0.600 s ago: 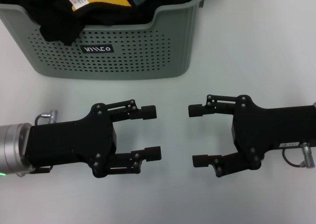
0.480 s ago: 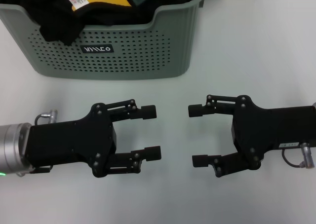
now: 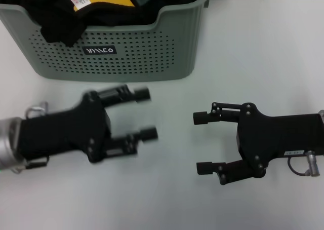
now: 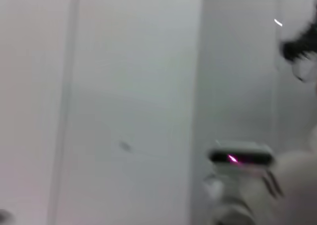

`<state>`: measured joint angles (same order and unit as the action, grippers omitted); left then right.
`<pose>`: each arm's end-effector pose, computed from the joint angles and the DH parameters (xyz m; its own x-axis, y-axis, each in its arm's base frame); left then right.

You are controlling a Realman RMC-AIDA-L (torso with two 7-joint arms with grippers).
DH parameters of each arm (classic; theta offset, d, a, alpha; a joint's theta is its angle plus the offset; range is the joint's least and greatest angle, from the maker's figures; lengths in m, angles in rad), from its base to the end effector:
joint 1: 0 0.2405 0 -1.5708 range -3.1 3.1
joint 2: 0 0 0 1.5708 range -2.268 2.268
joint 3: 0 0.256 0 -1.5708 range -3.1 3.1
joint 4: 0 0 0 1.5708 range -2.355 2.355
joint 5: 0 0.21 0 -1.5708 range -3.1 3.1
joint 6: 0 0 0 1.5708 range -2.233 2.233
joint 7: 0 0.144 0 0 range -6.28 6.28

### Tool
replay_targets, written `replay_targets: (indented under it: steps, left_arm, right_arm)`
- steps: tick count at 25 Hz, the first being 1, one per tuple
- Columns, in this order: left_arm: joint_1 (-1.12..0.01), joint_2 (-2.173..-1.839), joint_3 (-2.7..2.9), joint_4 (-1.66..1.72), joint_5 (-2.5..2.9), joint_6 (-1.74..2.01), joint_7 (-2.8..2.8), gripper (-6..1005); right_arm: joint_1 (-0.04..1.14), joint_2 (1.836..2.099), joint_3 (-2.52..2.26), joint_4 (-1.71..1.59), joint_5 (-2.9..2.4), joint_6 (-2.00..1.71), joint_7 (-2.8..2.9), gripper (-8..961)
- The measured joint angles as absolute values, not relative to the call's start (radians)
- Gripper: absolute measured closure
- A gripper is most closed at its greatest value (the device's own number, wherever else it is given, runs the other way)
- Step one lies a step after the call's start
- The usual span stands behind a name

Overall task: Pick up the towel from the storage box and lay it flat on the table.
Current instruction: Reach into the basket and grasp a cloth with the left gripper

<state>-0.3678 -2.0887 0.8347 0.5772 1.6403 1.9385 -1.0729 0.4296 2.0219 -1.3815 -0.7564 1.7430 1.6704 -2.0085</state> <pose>-0.2444 0.2530 0.0051 0.6096 0.0839 0.7883 0.1888 -0.9811 -0.0416 0.1952 0.2830 -0.0248 0.7745 0.0128 -0.6324 0.0266 -0.9996 0.0124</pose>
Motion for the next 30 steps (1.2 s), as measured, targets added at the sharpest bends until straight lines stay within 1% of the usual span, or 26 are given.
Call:
replay_targets:
  steps: [5,10,16,22,30]
  left_arm:
    - [-0.366,-2.091,0.709,0.522,1.51,1.92,-1.073,315]
    - [-0.398,-2.09,0.67,0.531,1.337,1.86,-1.089,327]
    - [-0.466,-2.091,0.669,0.595,1.247,1.573,-1.13,340]
    - [-0.552,-2.091,0.68,0.591,1.254,1.299,-0.994,354]
    - [-0.583,-2.094,0.736,0.59,1.243,1.039,-0.917,372]
  right_arm:
    - [0.441,2.022,-1.439,-0.745,1.729,1.63,-2.011,93]
    - [0.461,2.024,-1.518,-0.734,1.727,1.554,-2.011,93]
    - [0.47,2.028,-1.556,-0.723,1.729,1.538,-2.02,93]
    - [0.471,2.028,-1.575,-0.73,1.74,1.547,-2.024,93]
    - [0.473,2.028,-1.587,-0.726,1.742,1.559,-2.034,93]
